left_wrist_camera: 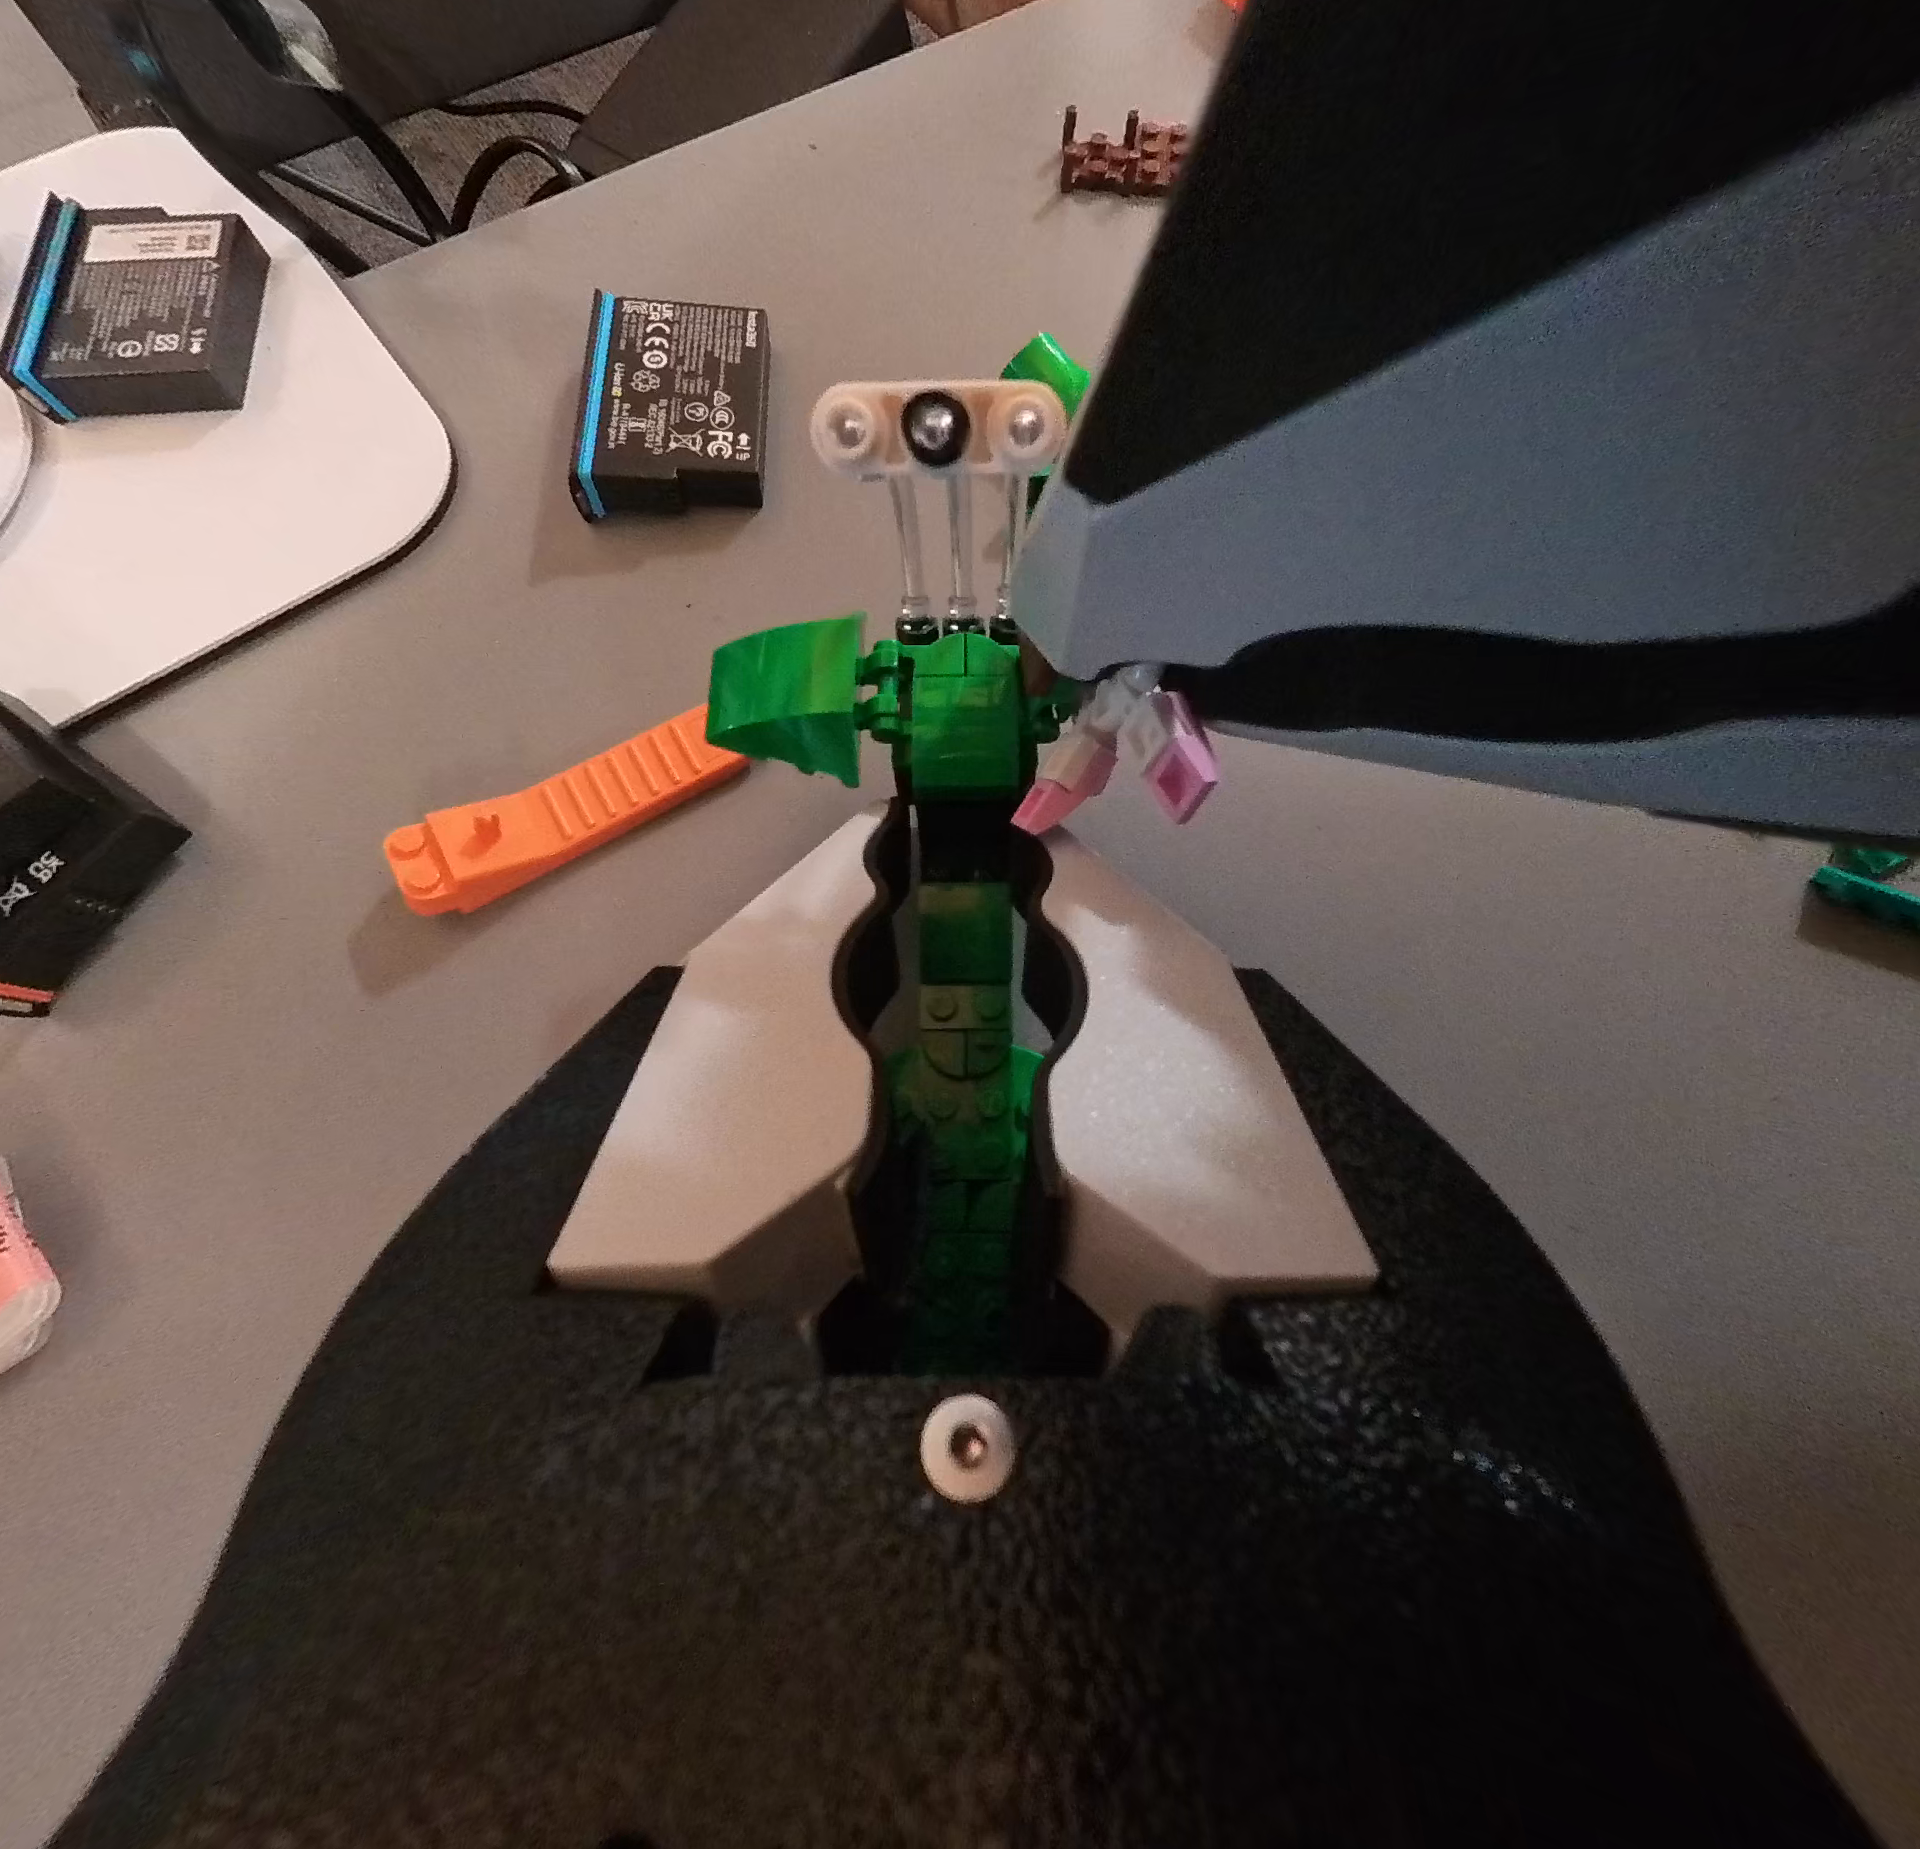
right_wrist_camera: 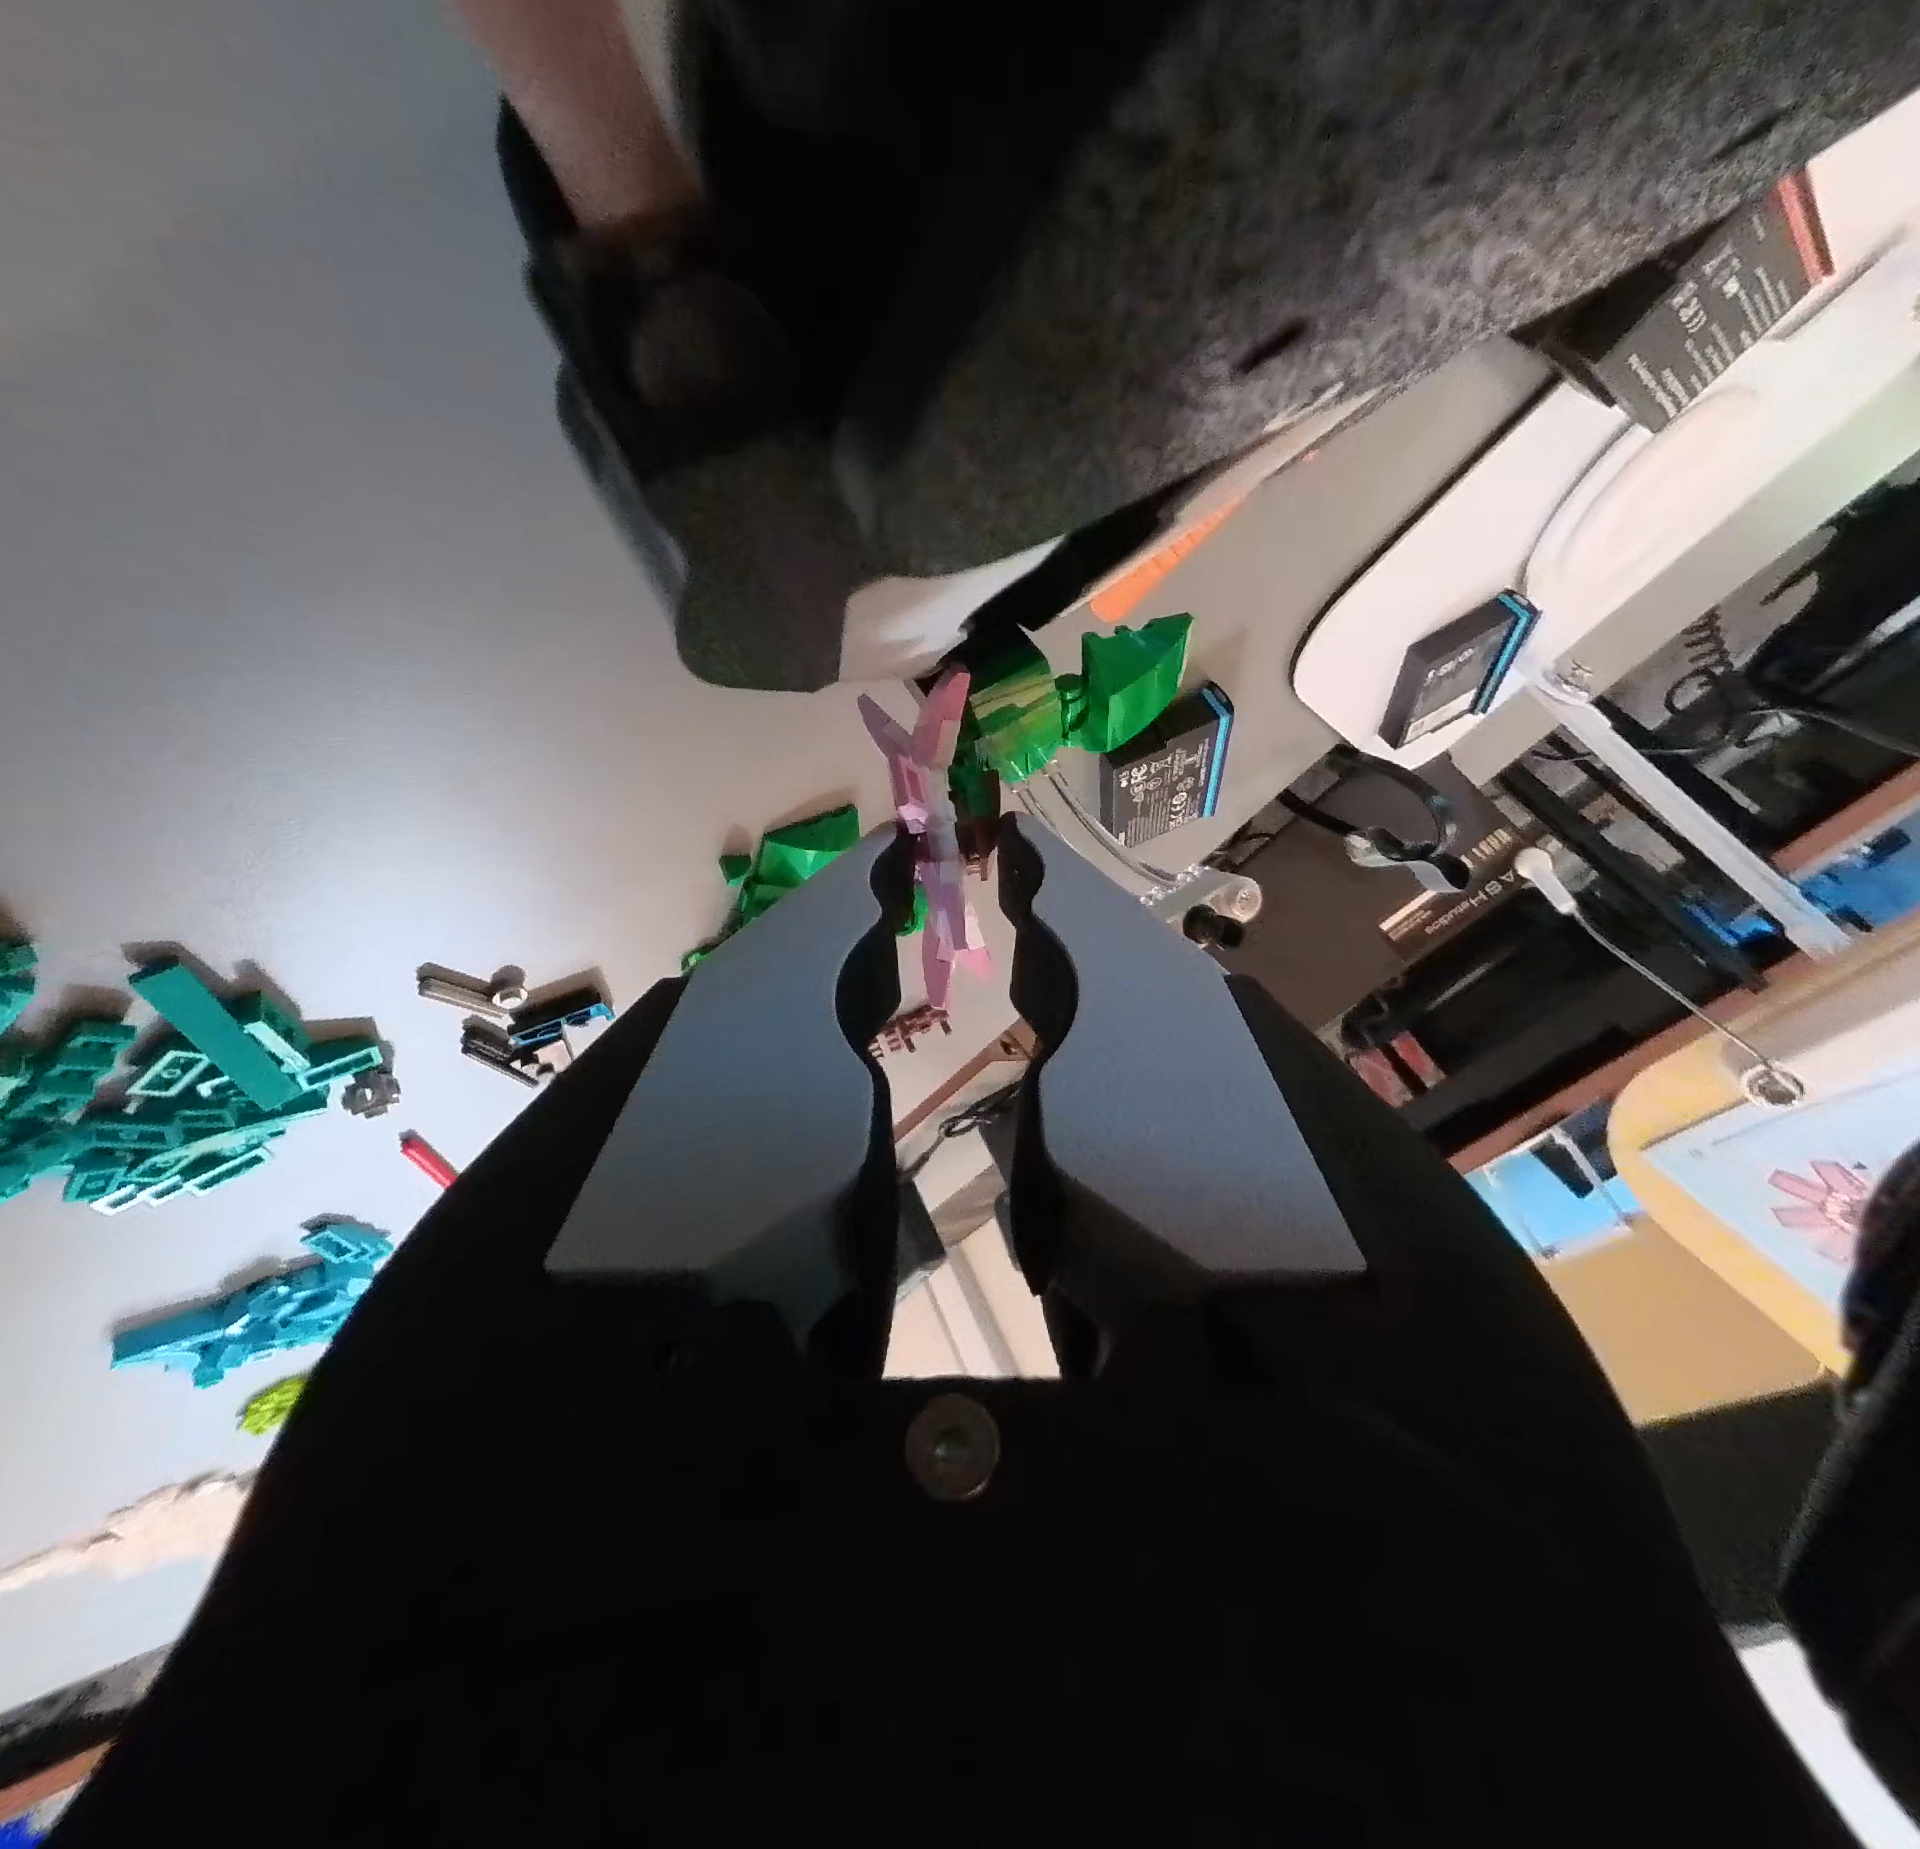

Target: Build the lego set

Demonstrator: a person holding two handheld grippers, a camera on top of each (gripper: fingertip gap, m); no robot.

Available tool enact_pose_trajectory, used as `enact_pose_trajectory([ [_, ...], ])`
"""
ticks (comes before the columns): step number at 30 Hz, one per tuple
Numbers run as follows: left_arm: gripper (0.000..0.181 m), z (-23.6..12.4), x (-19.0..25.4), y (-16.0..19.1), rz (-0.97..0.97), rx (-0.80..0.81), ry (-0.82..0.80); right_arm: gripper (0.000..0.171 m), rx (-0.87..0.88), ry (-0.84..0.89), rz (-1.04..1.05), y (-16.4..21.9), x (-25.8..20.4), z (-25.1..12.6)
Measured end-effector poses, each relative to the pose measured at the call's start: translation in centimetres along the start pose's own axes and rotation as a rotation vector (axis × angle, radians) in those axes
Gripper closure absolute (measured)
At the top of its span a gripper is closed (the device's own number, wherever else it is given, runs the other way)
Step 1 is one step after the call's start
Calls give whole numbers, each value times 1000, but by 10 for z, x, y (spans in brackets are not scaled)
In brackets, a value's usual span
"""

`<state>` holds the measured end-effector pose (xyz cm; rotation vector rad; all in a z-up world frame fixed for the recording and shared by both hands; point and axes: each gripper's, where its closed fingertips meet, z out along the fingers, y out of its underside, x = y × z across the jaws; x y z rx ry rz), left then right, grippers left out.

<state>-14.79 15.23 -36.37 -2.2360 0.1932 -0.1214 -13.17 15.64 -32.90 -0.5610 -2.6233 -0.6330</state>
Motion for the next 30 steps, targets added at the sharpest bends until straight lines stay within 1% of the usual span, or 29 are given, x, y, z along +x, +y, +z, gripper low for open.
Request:
enact_pose_trajectory([
  [3, 166, 0, 0, 0, 0, -1, -6, 158, -38, 73, 7, 0, 0, 0],
  [6, 166, 0, -1, 0, -5, 0, -9, 158, -103, 241, -35, 1, 0, 1],
  [9, 166, 0, -1, 0, -8, 0, -9, 158, -81, 398, -17, 1, 0, 2],
  [11, 166, 0, -1, 0, -8, 0, -9, 158, -66, 466, -10, 0, -1, 2],
  [14, 166, 0, -1, 0, -8, 1, -10, 158, -57, 440, 2, 0, 0, 2],
  [19, 166, 0, -1, 0, -9, 2, -11, 158, -46, 288, 70, 0, 0, 2],
  [22, 166, 0, -1, 0, -12, 3, -12, 158, -50, 237, 109, -1, 1, 2],
  [25, 166, 0, -2, 0, -16, 3, -17, 158, -54, 257, 121, 0, 2, 3],
  [28, 166, 0, -2, 0, -15, 2, -18, 158, -91, 332, 39, 0, 1, 3],
  [30, 166, 0, -2, 0, -16, 3, -18, 157, -72, 330, 36, 0, 1, 3],
])
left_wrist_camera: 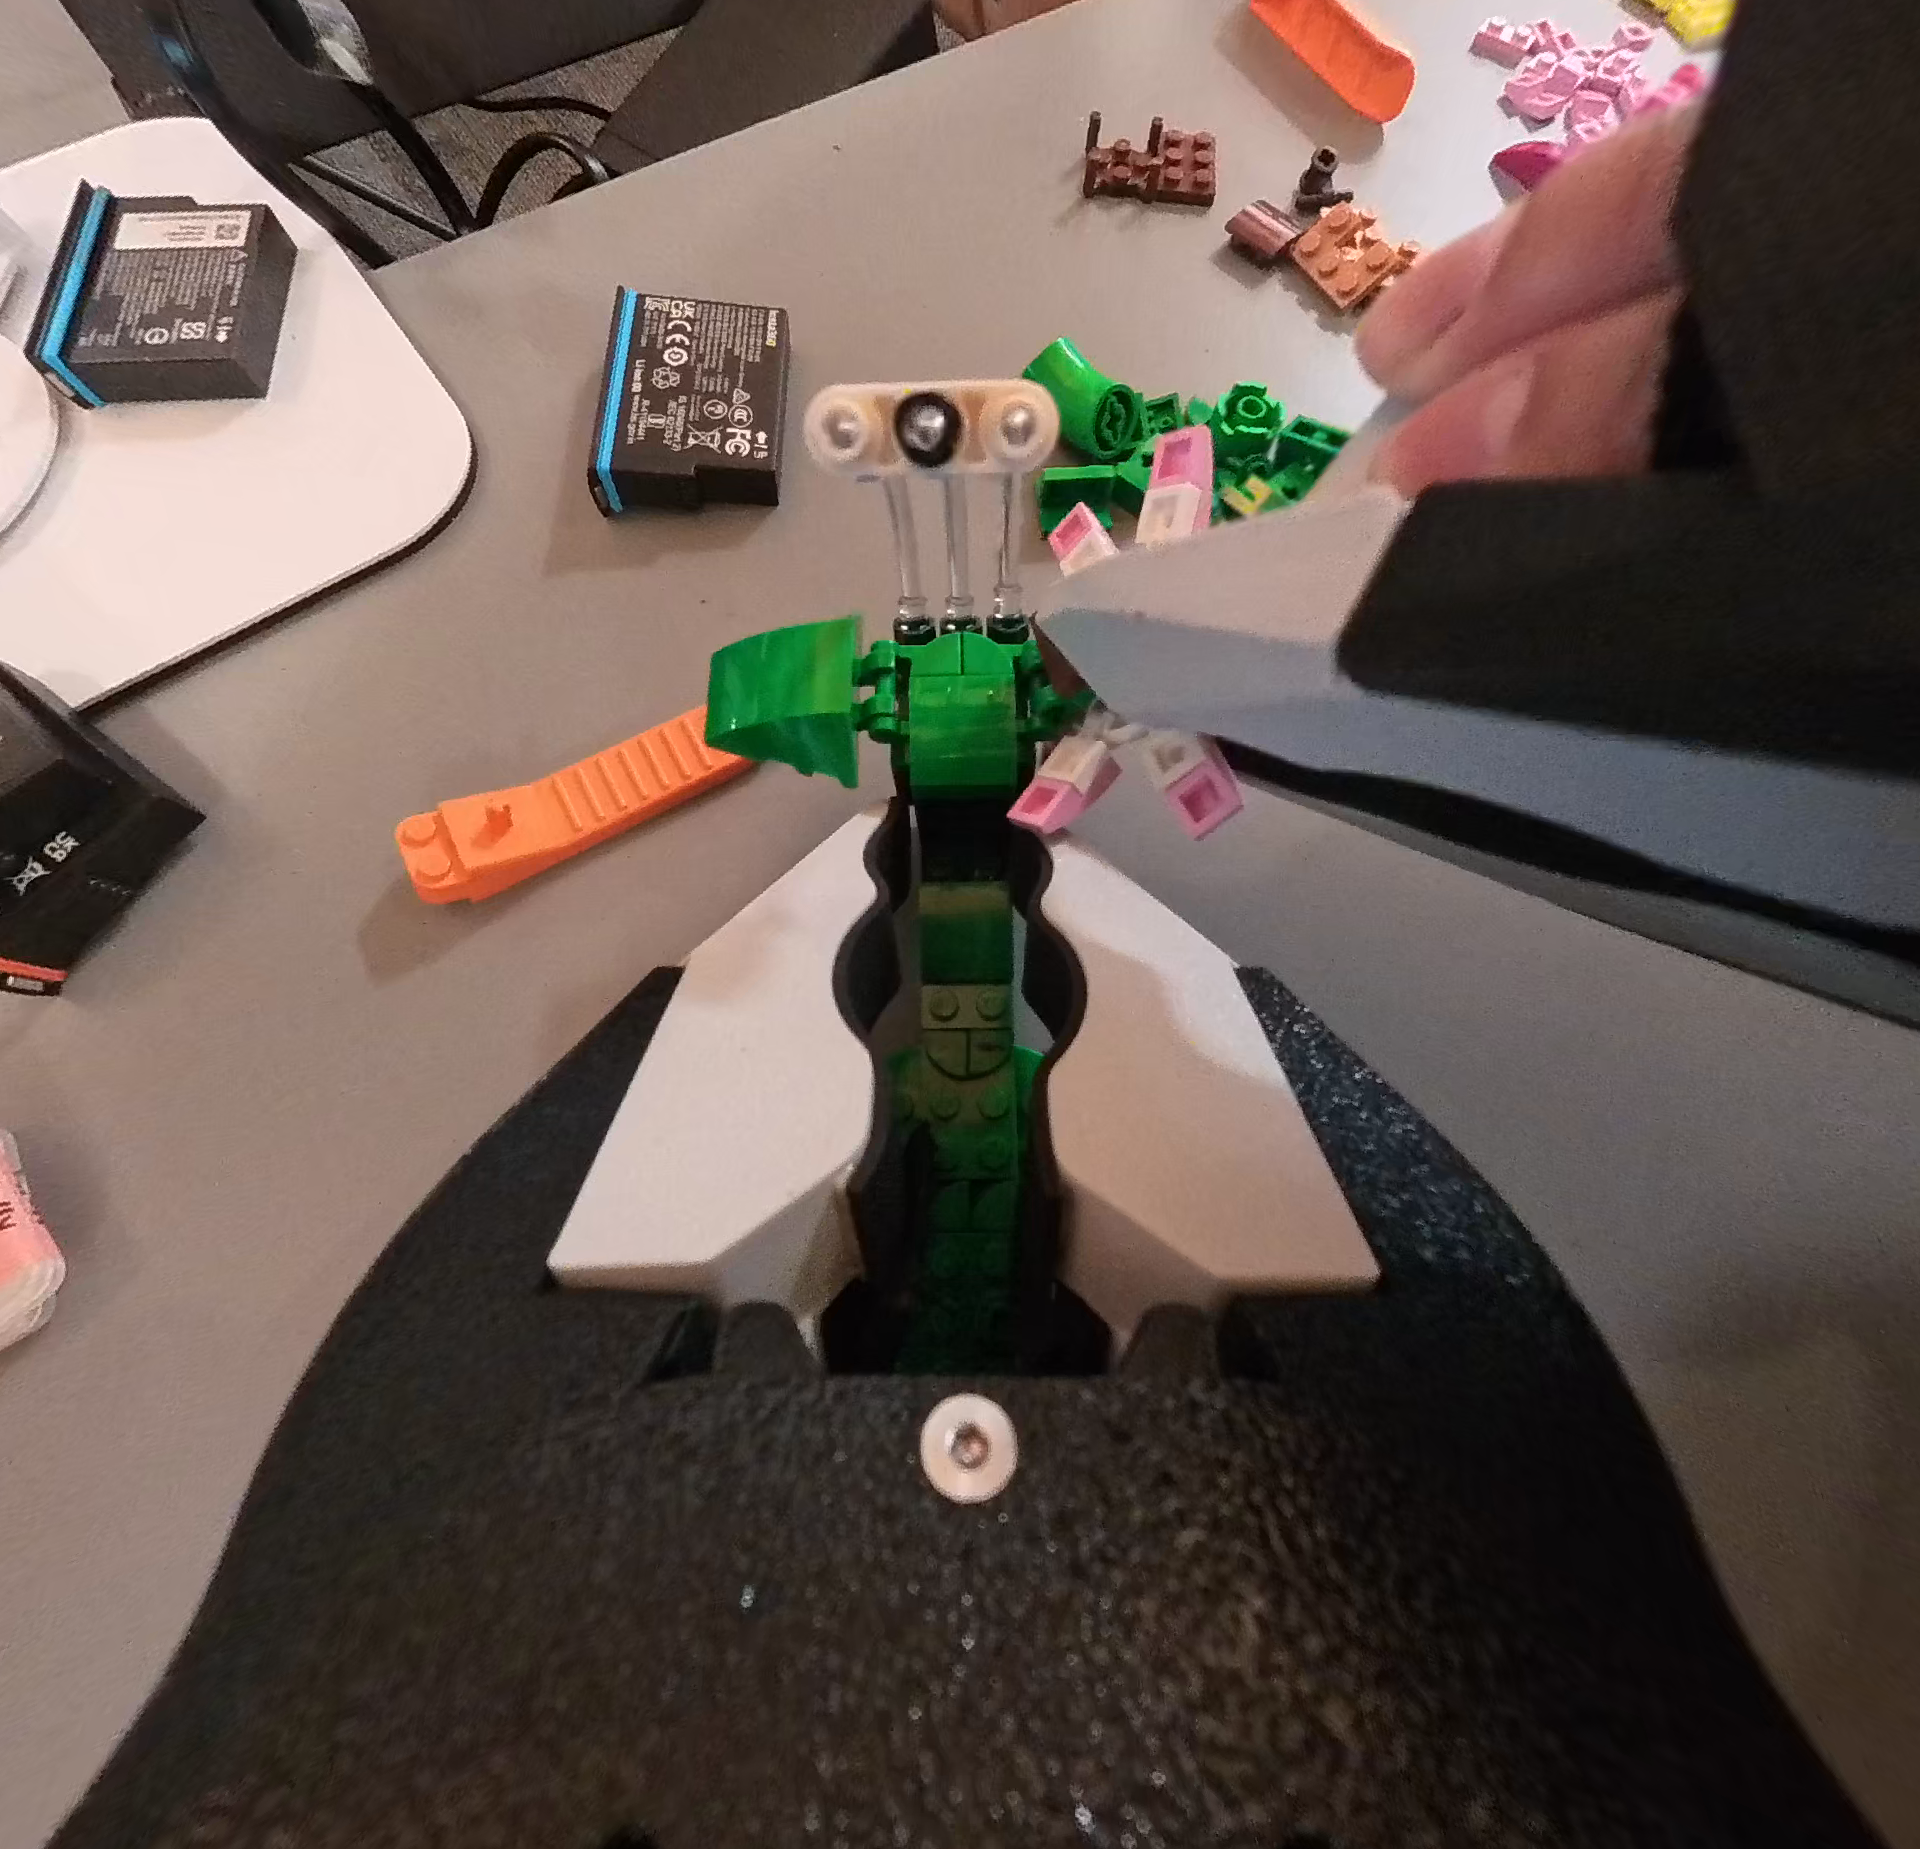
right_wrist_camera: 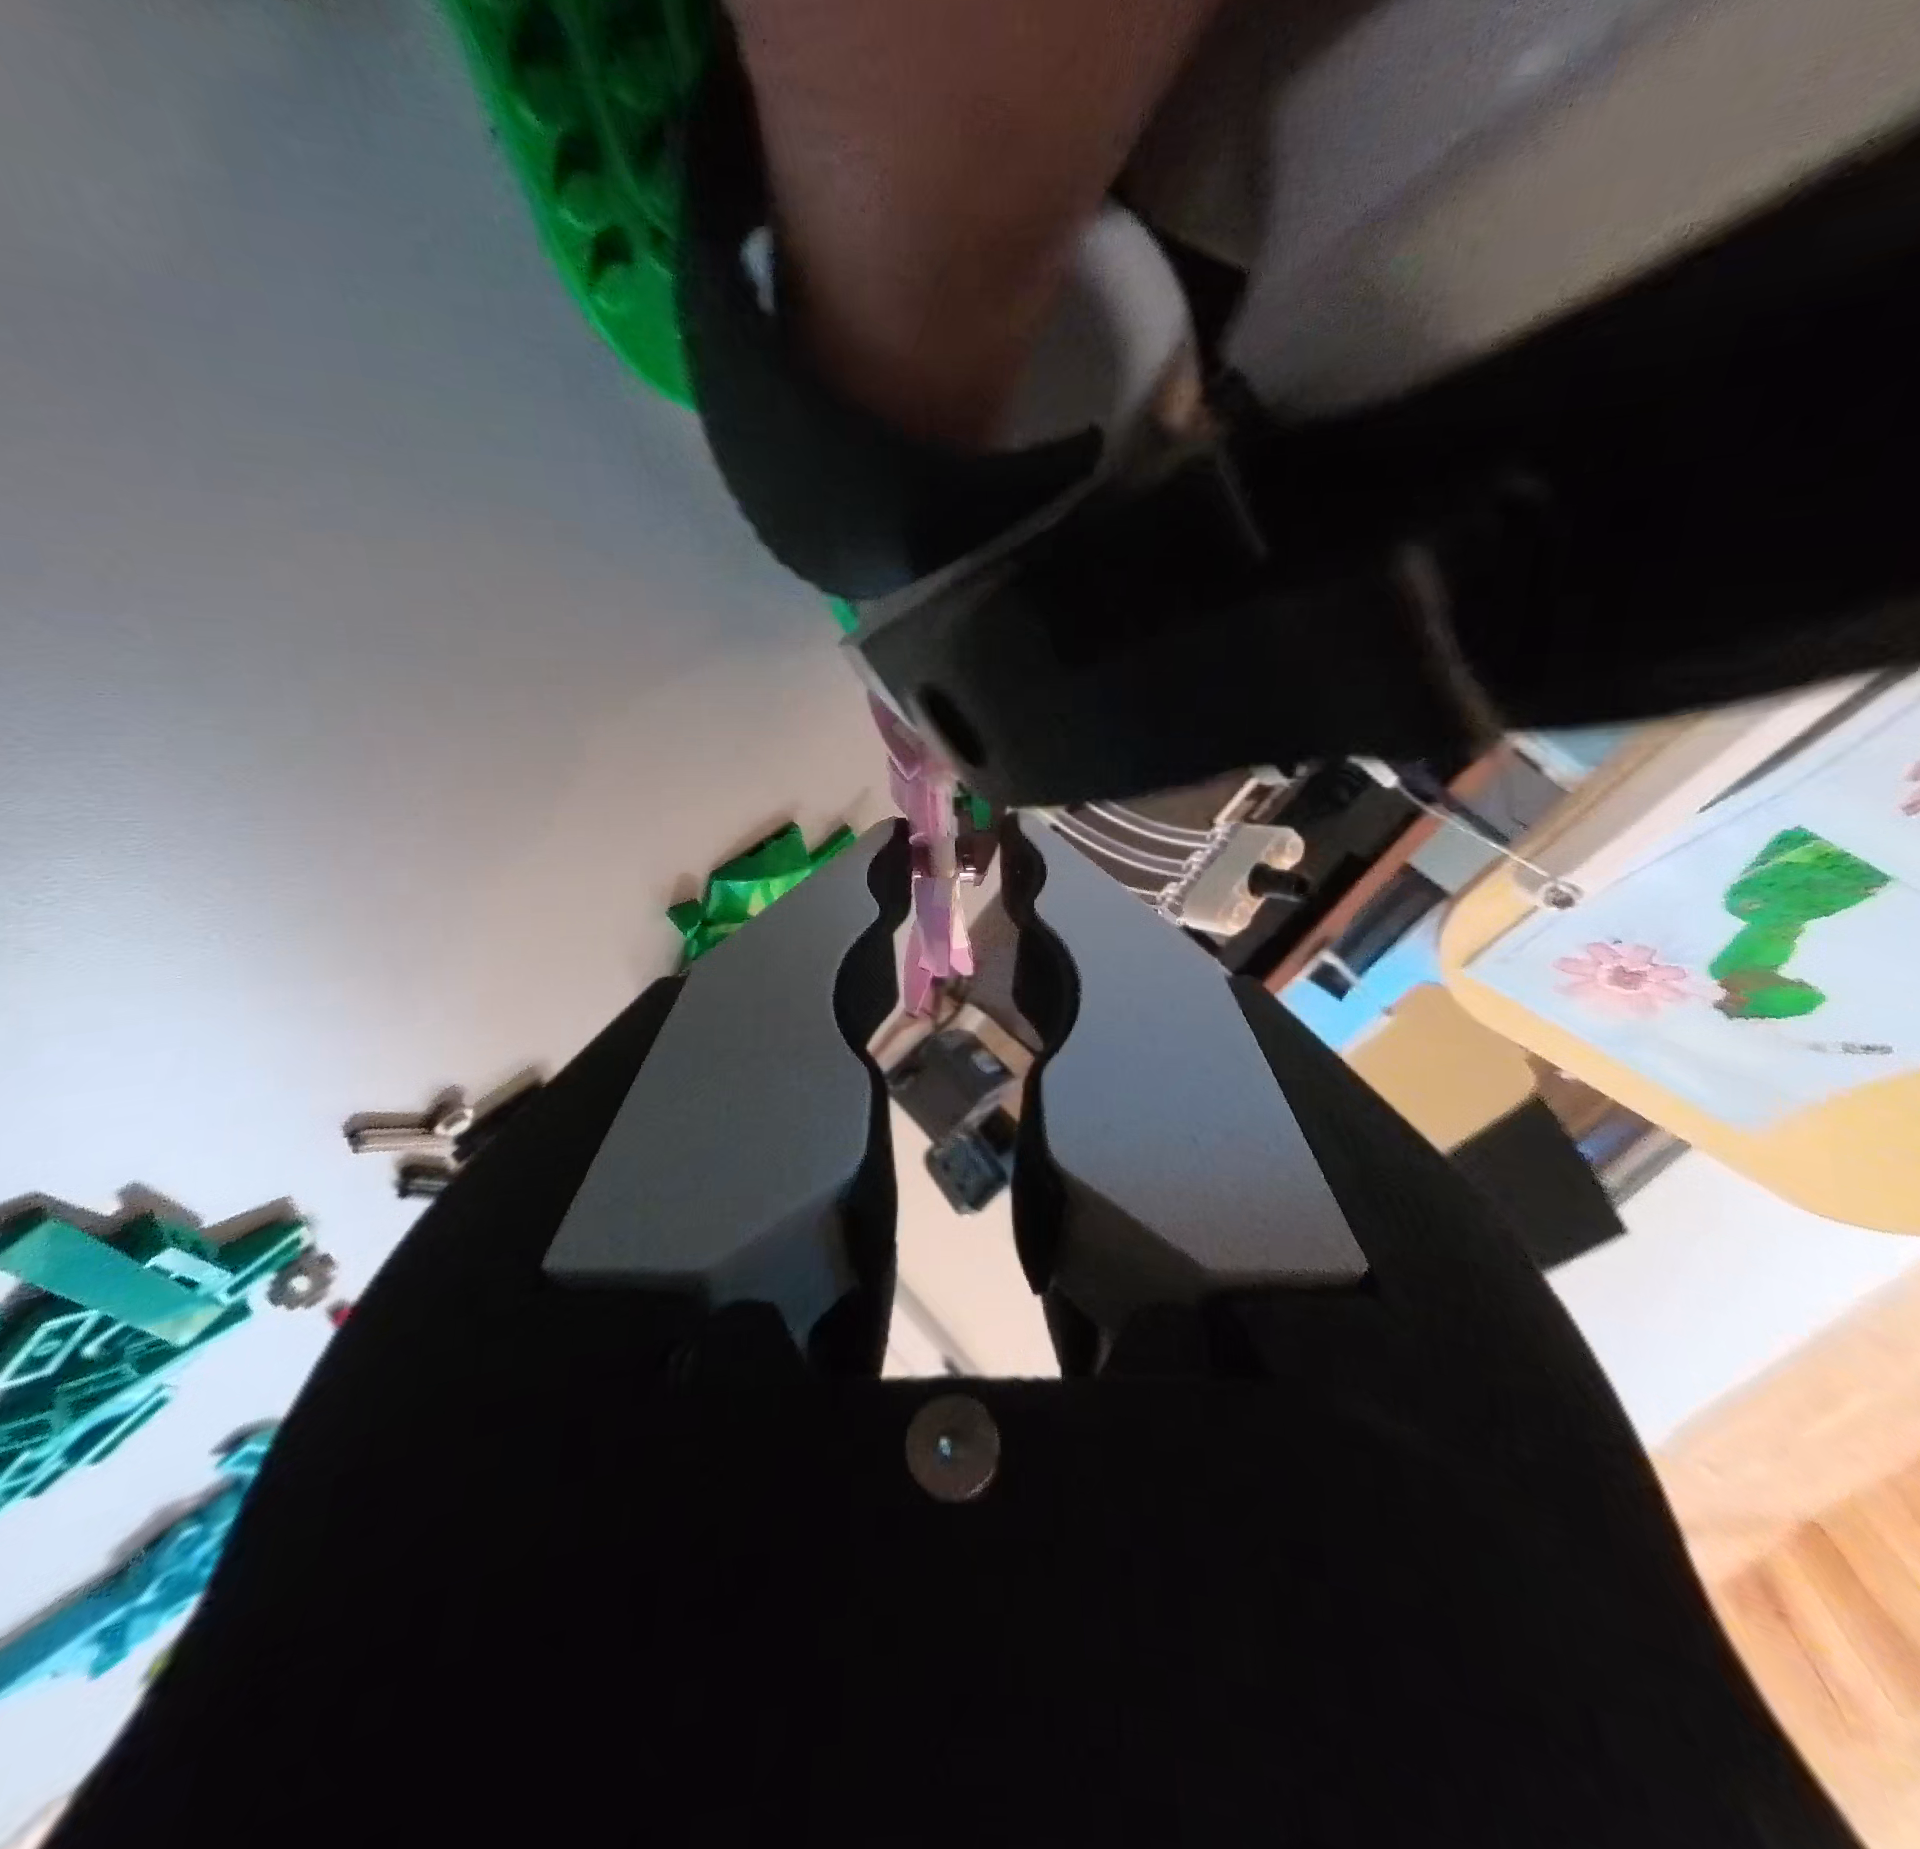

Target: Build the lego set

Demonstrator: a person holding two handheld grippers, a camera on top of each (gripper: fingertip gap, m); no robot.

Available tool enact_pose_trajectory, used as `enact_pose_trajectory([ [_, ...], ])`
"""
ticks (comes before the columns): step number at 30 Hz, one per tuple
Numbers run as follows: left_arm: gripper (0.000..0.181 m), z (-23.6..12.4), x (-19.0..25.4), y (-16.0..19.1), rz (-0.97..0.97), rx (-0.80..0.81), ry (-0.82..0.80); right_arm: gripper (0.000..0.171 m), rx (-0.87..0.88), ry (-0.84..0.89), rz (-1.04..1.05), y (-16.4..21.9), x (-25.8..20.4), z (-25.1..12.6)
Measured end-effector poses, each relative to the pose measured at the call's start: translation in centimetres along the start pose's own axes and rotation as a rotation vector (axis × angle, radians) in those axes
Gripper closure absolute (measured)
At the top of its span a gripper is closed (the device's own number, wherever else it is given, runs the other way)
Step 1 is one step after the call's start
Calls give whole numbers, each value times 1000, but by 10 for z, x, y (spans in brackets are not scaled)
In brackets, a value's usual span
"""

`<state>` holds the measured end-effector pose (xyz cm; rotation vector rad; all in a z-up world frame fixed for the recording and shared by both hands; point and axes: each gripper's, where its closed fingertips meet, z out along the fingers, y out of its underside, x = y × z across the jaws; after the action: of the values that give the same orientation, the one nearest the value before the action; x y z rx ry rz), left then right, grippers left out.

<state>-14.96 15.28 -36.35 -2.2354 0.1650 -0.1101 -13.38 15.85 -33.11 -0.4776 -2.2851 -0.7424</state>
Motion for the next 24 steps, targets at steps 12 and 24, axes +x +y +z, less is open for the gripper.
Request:
enact_pose_trajectory([
  [12, 166, 0, -2, 0, -16, 3, -7, 157, 69, -73, -14, -1, 3, 1],
  [24, 166, 0, 0, 0, -5, 4, 5, 156, 192, -113, 154, 0, 1, -1],
])
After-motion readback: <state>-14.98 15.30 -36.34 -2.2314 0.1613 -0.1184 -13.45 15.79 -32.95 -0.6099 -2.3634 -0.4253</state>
